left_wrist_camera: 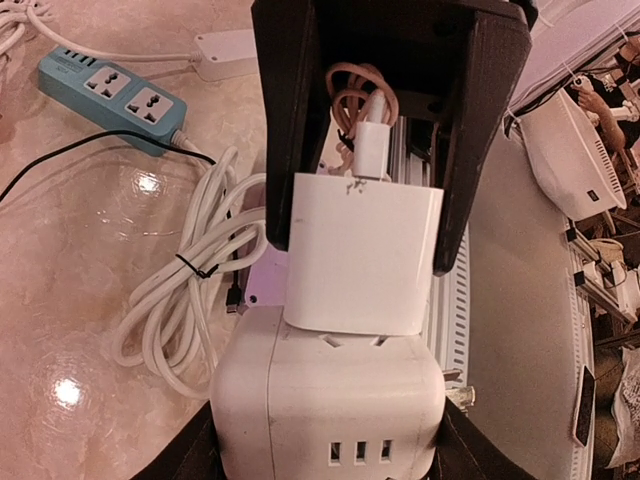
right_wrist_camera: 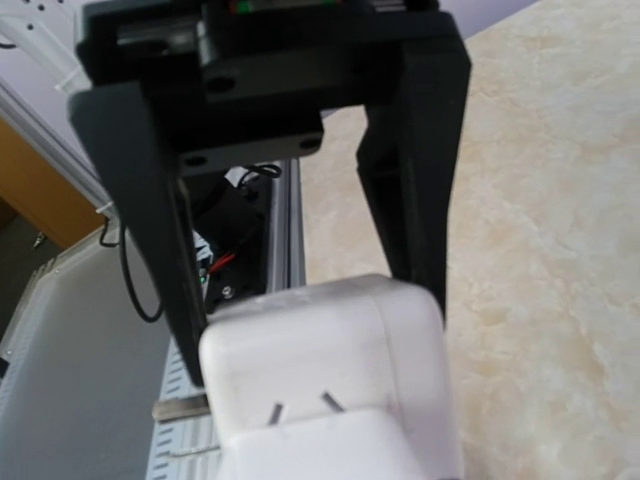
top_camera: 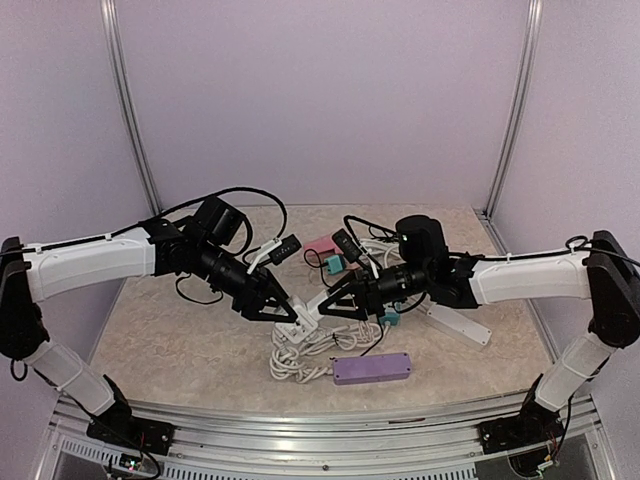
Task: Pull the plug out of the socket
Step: Remove the plug from the socket.
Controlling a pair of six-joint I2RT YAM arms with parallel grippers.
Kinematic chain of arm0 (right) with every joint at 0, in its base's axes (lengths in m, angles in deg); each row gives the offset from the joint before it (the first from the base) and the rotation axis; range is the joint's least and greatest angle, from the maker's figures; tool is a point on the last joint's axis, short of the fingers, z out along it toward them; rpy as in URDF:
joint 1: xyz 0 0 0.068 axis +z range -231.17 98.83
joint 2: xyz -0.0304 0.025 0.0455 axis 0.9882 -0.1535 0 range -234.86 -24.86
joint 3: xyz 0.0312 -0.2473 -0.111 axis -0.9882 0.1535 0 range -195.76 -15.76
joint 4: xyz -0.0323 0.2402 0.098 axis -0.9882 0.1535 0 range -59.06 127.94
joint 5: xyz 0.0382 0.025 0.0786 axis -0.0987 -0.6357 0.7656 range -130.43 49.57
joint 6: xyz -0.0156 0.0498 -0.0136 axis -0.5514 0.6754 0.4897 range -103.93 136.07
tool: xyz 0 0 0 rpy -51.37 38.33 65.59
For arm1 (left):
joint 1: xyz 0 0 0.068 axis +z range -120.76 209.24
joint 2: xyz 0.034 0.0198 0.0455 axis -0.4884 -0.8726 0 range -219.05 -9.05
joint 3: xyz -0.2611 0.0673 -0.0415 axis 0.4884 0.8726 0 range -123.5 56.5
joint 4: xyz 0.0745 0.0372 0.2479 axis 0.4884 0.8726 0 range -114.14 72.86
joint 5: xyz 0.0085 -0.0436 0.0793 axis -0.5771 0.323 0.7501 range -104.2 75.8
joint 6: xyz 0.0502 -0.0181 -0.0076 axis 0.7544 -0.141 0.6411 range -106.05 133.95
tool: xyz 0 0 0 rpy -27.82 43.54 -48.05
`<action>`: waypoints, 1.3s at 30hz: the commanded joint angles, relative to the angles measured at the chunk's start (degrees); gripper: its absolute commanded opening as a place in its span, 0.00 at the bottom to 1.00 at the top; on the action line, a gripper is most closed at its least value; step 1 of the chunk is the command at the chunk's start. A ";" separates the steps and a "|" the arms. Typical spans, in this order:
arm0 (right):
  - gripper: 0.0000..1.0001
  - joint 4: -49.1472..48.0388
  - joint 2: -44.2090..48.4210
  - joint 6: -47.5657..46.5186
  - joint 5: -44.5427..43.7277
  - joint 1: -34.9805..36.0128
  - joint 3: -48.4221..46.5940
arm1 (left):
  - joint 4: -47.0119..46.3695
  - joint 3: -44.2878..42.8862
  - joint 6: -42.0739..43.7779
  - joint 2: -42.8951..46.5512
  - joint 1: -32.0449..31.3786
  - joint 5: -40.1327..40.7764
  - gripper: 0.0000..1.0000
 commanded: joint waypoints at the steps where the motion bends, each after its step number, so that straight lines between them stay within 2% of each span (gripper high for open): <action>1: 0.00 2.19 1.96 -2.04 -5.19 1.44 -1.42 | -3.35 -3.51 -2.49 -0.87 0.41 -0.82 0.15; 7: 0.00 1.28 1.75 -1.18 -3.43 1.26 -1.63 | -3.24 -3.40 -1.76 -0.89 -0.12 -0.56 0.15; 17: 0.00 -9.74 2.51 6.37 5.91 -0.65 0.85 | -3.97 -1.84 1.33 1.89 -3.52 -3.18 0.15; 28: 0.00 -14.06 1.95 9.67 8.88 -1.24 2.20 | -4.87 -1.06 1.40 3.89 -4.08 -3.95 0.15; 33: 0.00 -13.10 2.75 9.13 7.79 -1.34 1.87 | -4.47 -1.24 1.45 3.58 -3.86 -3.27 0.14; 39: 0.00 -3.78 3.33 3.37 3.76 -1.24 0.16 | -4.05 -1.59 1.19 2.70 -3.39 -3.72 0.14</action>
